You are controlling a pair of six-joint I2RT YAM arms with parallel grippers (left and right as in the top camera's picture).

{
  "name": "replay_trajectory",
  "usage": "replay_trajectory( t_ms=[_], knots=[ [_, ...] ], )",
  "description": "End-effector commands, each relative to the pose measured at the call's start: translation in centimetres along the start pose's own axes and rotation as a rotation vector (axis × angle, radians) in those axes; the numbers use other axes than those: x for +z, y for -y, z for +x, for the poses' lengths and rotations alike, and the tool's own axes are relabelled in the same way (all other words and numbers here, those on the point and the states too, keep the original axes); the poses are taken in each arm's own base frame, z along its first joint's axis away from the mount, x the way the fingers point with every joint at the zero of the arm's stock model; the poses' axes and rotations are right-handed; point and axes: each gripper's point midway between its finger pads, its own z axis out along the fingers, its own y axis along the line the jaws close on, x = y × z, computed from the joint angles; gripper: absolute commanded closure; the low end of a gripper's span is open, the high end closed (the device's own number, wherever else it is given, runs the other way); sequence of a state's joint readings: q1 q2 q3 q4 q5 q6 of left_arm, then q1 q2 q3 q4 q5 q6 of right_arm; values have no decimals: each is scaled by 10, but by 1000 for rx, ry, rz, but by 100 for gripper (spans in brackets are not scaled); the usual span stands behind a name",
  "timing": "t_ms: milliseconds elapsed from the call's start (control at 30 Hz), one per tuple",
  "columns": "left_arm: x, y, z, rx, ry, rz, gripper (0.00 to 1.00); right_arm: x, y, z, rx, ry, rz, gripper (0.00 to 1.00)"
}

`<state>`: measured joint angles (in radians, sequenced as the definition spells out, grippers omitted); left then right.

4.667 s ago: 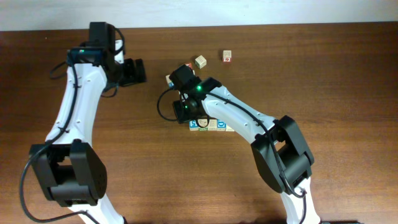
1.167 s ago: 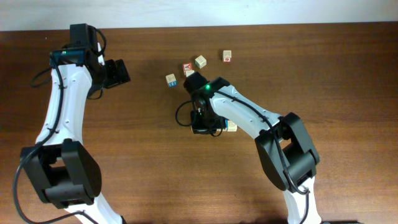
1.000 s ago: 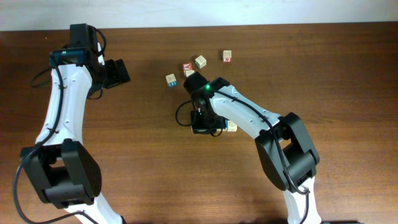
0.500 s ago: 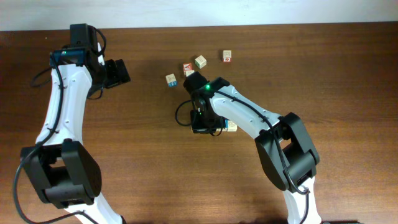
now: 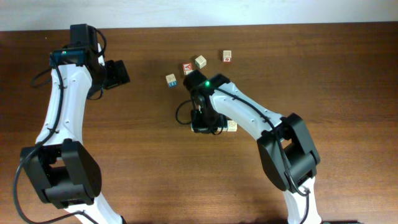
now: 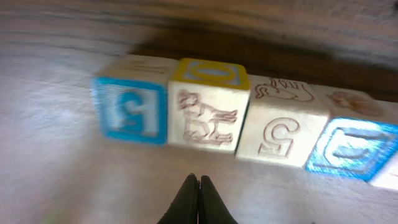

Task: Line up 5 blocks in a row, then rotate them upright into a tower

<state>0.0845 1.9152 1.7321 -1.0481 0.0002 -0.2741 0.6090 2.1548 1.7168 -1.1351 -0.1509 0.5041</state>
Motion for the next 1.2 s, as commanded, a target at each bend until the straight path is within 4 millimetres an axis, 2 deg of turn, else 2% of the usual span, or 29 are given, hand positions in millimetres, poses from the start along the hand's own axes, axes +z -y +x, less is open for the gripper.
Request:
replay_trajectory(
  t_ms=[0, 100, 200, 300, 367, 433, 567, 700, 767, 967, 1167],
  knots=[
    [-12, 4, -1, -3, 9, 9, 6, -81, -16, -24, -63, 200, -83, 96],
    [-32, 16, 0, 70, 25, 73, 11, -130, -5, -36, -49, 297, -122, 96],
    [-58, 30, 1, 113, 72, 128, 13, -173, 17, -44, -51, 371, -175, 96],
    [-86, 49, 5, 151, 117, 199, 12, -183, 32, -50, -42, 383, -205, 96],
    [-93, 57, 8, 168, 128, 219, 10, -173, 35, -54, -40, 370, -194, 96],
    [-95, 61, 10, 178, 130, 223, 8, -148, 32, -59, -46, 327, -182, 96],
    [-90, 57, 8, 173, 129, 197, 7, -97, 22, -64, -60, 234, -151, 96],
    [-85, 50, 4, 169, 136, 153, 6, -56, 12, -65, -54, 172, -109, 96],
    [-84, 50, 4, 170, 133, 150, 6, -36, 14, -66, -24, 156, -49, 96],
    [-83, 50, 3, 169, 137, 150, 6, -13, 6, -67, -46, 148, -17, 96],
    [-83, 50, 2, 169, 140, 151, 6, 4, 13, -63, -14, 139, 23, 96]
  ],
)
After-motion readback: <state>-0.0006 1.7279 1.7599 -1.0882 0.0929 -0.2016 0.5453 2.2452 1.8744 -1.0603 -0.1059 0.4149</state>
